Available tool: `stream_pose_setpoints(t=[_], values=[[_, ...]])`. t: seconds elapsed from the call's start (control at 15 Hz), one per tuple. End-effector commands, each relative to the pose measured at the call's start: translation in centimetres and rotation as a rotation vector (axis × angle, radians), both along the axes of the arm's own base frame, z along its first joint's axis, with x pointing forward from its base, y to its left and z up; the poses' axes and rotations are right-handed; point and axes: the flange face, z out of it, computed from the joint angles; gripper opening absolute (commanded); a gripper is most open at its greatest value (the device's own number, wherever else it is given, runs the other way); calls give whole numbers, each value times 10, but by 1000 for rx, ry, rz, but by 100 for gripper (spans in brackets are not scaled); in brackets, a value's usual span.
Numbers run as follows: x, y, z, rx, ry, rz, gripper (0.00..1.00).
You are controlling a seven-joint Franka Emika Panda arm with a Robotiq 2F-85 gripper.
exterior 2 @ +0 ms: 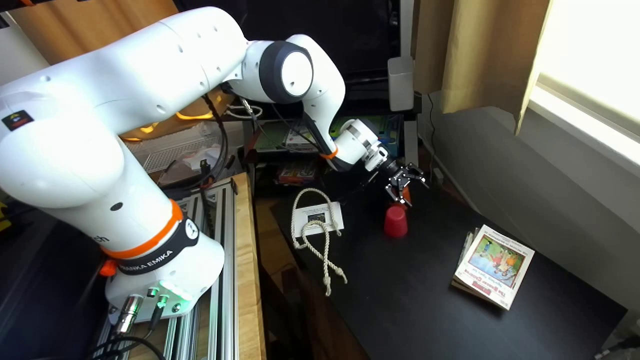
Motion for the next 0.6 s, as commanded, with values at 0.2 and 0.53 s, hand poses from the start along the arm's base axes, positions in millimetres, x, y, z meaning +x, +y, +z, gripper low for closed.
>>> stream_pose_setpoints(t=[0.2, 0.53], values=[[45, -18, 30, 124, 95, -61, 100], [68, -30, 83, 236, 192, -25, 100]])
